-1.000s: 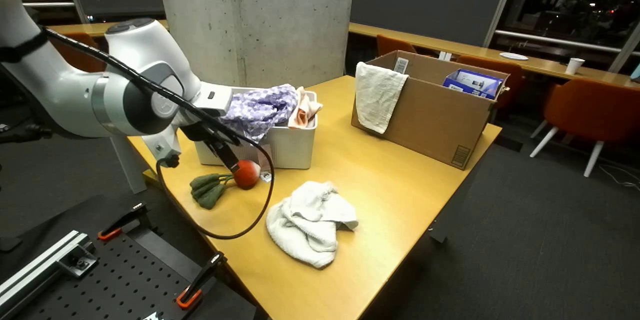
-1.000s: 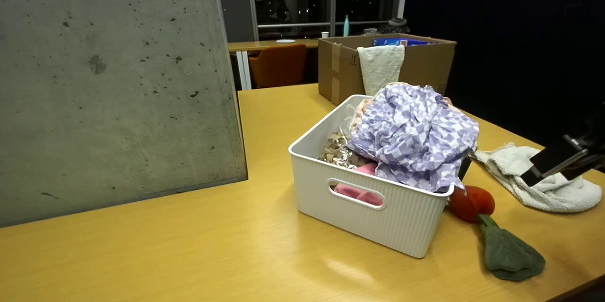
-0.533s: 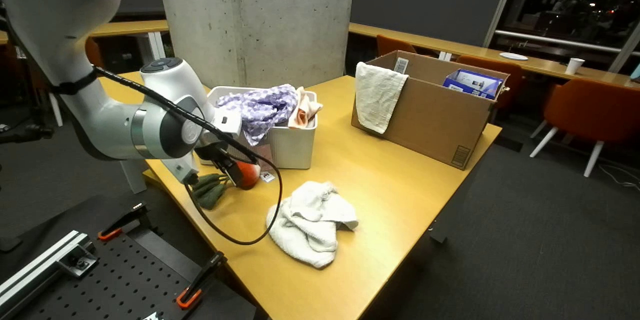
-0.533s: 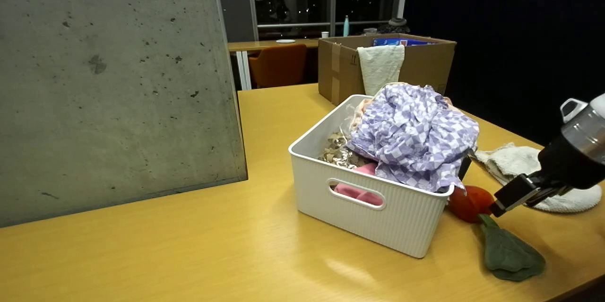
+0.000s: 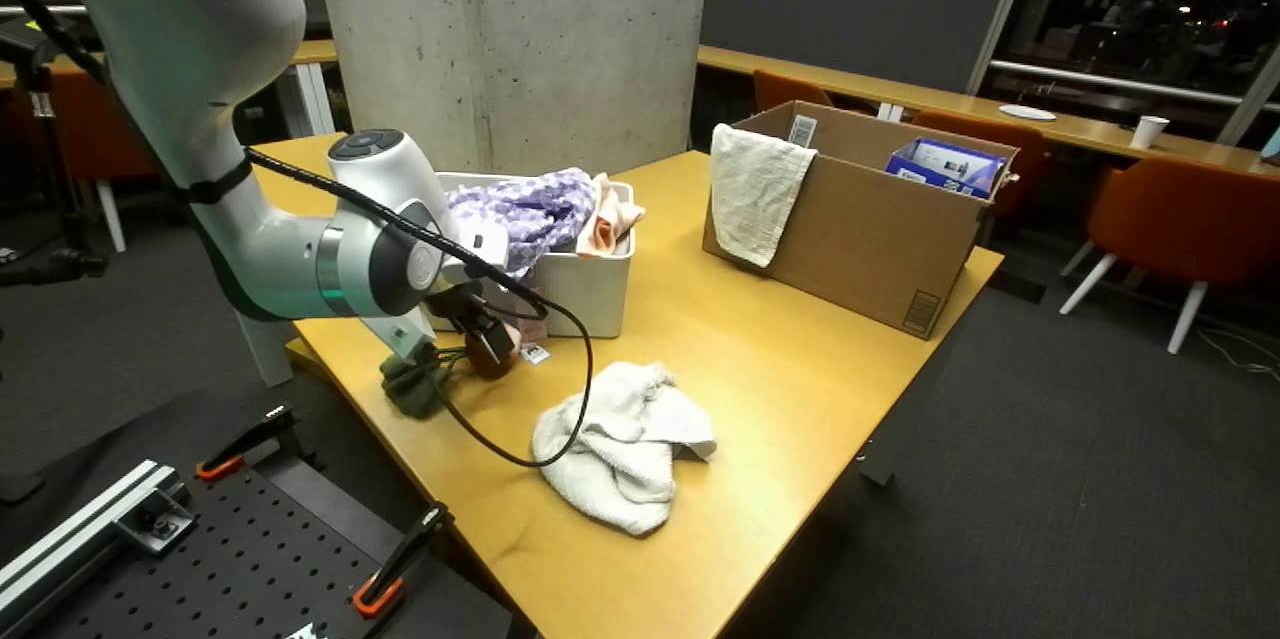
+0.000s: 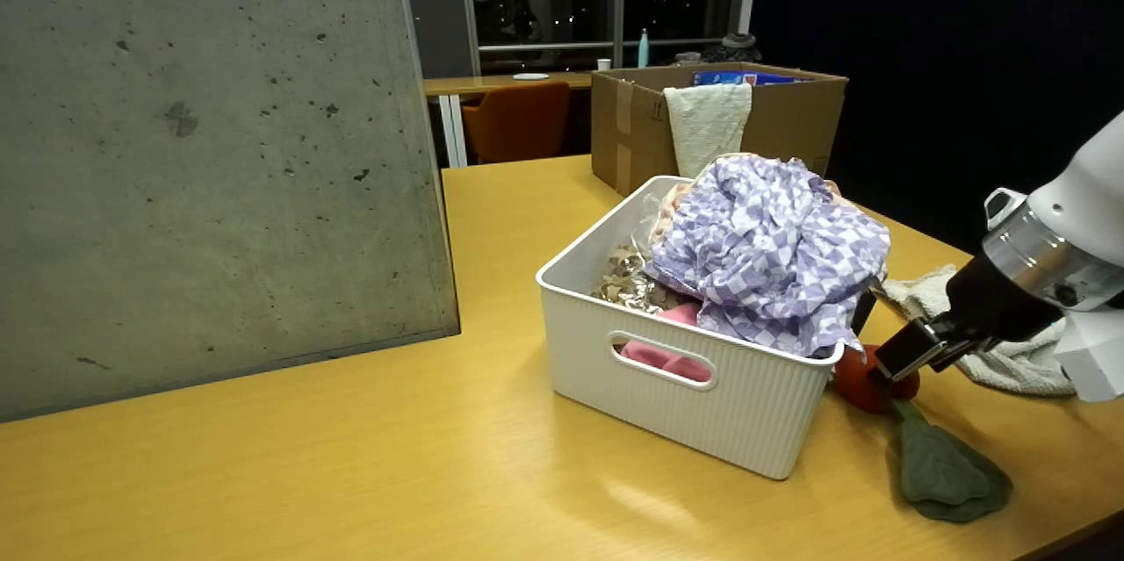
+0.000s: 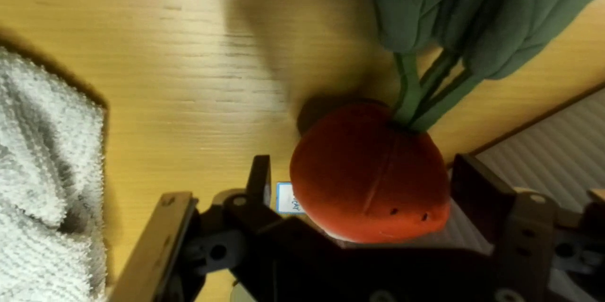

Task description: Put the purple clothing, towel and radish in the storage container.

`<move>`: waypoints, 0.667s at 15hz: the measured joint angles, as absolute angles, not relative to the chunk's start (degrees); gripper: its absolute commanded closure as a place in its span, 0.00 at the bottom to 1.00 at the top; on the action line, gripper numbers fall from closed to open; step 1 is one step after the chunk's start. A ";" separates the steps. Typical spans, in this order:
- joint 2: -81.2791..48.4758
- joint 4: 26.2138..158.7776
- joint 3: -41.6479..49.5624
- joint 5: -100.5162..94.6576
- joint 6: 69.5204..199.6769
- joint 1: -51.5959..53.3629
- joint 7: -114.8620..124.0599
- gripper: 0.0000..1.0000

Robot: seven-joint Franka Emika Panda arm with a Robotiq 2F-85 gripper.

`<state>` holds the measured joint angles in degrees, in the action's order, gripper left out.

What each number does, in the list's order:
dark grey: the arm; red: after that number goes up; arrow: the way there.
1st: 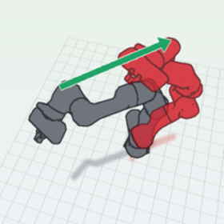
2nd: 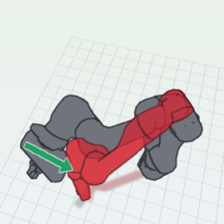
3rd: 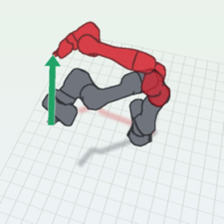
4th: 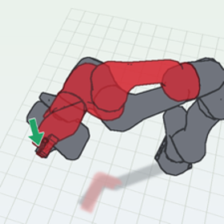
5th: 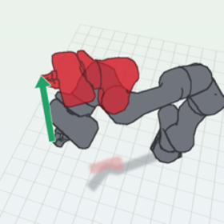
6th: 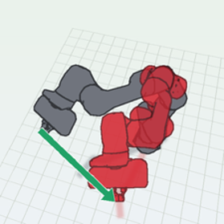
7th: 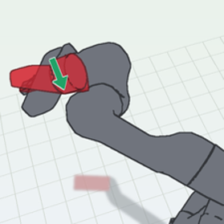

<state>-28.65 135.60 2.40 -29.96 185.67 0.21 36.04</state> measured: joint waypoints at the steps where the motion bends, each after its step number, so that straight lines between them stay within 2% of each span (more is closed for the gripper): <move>1: -29.08 135.02 2.31 -29.97 185.67 0.20 35.89 0.42; 8: -29.85 133.94 2.29 -29.97 185.67 0.03 35.56 0.94; 9: -29.82 134.08 2.71 -29.98 185.72 0.02 35.56 1.00; 10: -29.74 134.34 3.25 -30.00 185.82 -0.08 35.56 0.99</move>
